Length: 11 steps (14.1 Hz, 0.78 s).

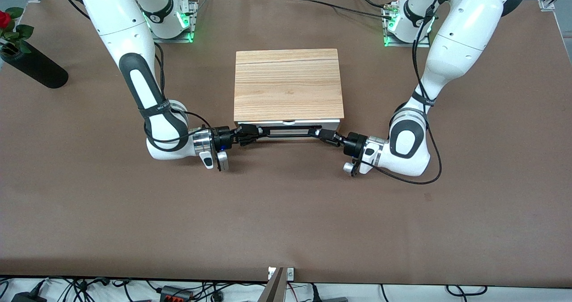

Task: Pull top drawer with both arms simultaneously
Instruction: 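Pull the handle outward with both grippers to slide the drawer open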

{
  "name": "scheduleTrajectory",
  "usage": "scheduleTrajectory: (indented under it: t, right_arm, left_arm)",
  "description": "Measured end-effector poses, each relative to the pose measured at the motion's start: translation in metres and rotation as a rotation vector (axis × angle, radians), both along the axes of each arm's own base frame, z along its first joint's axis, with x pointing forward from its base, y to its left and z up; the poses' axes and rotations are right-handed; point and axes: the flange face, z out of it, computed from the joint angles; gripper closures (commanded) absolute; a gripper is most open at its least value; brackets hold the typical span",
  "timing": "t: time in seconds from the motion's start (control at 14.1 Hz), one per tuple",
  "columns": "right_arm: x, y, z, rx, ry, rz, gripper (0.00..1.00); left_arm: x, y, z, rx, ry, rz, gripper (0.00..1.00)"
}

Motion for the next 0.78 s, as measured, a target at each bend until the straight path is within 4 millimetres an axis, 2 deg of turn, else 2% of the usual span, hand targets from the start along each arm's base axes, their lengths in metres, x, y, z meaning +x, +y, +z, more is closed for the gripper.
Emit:
scheduleTrajectory:
  t: [0.35,0.78]
  right_arm:
    - [0.004,0.0,0.002,-0.004,-0.01,-0.009,0.95]
    - [0.039,0.0,0.003,0.004,-0.059,-0.036,0.95]
  left_arm:
    - [0.004,0.001,0.001,0.003,-0.009,0.008,0.84]
    - [0.032,0.007,0.005,0.004,-0.06,0.074,0.84]
